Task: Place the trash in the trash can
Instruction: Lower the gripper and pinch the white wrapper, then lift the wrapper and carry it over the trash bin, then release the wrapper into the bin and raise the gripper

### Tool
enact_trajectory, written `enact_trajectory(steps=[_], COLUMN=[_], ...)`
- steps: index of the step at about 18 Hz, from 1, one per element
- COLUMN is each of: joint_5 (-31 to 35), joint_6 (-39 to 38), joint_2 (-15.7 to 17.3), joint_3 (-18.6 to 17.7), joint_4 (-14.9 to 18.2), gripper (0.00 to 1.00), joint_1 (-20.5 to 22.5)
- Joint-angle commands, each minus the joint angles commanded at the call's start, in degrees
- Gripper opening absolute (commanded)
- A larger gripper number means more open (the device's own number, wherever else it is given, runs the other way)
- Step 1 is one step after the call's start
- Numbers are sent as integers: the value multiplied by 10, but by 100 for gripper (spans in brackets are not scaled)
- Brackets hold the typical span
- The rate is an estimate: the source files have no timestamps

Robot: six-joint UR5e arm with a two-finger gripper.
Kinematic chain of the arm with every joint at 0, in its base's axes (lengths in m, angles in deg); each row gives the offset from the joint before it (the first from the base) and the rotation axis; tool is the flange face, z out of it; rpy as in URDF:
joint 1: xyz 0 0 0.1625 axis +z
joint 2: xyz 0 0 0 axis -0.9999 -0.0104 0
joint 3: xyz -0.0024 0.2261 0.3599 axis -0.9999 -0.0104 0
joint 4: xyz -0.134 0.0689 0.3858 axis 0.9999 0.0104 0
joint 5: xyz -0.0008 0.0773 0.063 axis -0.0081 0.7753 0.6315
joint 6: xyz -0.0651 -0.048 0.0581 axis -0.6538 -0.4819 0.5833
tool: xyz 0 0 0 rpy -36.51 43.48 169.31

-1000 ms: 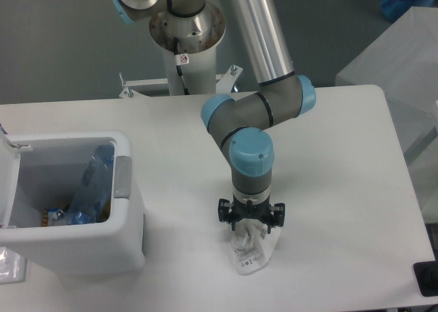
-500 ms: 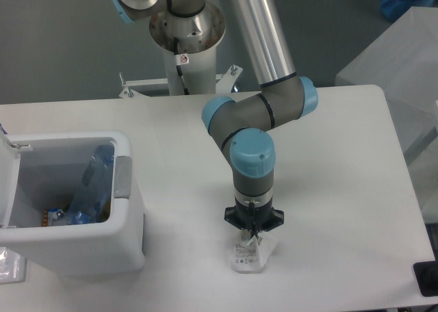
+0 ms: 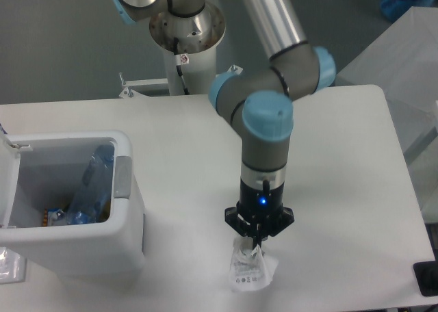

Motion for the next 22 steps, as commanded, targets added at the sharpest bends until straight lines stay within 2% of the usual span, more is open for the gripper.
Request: enact_trajectory(steps=[2,5,7,9,12,15,19,22], joint_5=[-4,-6,-23,-41,-38,-36,-34,-35], joint_6=[-40,-44,-44,-43,-31,-11,-10,-10], joint_2=[29,76,94,117,145,160,160,157], joint_3=[5,0,2,-9,-52,-73,-86,-106], joint_4=[0,0,0,5,4,5,5,5], gripper=[7,8,9,9,9,9,9,12], joint_1=[-19,-57,-78,-97,-129,-170,-204,-207])
